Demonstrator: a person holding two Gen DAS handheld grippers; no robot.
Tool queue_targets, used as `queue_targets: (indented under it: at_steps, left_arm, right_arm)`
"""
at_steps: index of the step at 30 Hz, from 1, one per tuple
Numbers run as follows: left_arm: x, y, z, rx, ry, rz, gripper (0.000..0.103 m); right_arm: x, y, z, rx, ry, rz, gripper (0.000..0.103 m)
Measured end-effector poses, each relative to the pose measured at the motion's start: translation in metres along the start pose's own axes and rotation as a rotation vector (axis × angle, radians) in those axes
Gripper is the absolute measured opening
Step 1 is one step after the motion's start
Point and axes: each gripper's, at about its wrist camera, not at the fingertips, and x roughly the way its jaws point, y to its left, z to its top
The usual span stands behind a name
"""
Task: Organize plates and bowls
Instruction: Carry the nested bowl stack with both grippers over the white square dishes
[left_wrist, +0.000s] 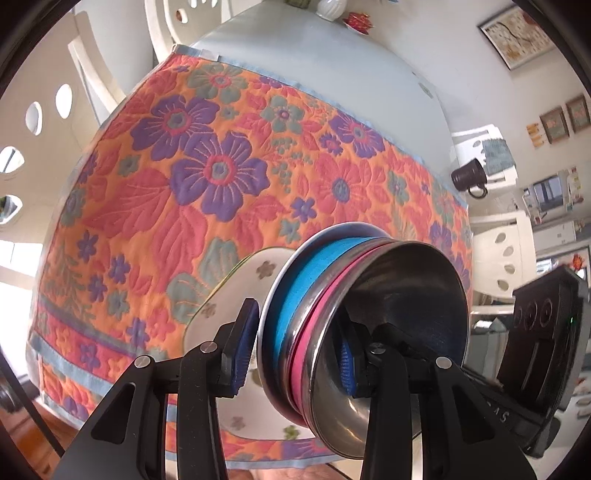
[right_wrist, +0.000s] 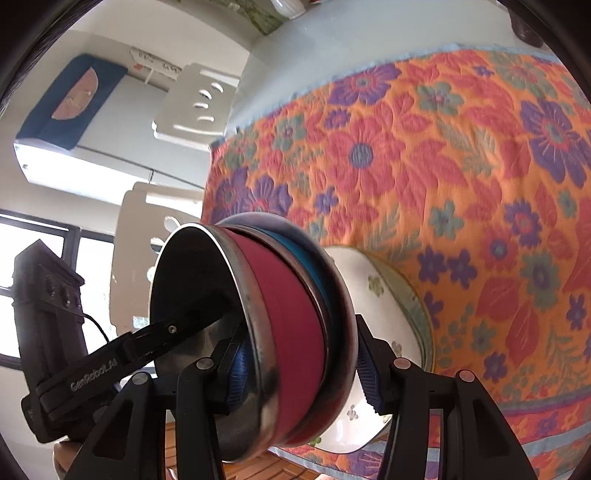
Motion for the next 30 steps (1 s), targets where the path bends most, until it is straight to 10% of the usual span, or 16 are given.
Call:
queue_targets:
  at_steps: [30]
  left_arm:
    - [0.006, 0.040, -0.036, -0.145, 0.044, -0.034, 0.035]
  right_arm:
    - [-0.004, 0.009, 0.004, -0.163, 0.121, -0.073, 0.050]
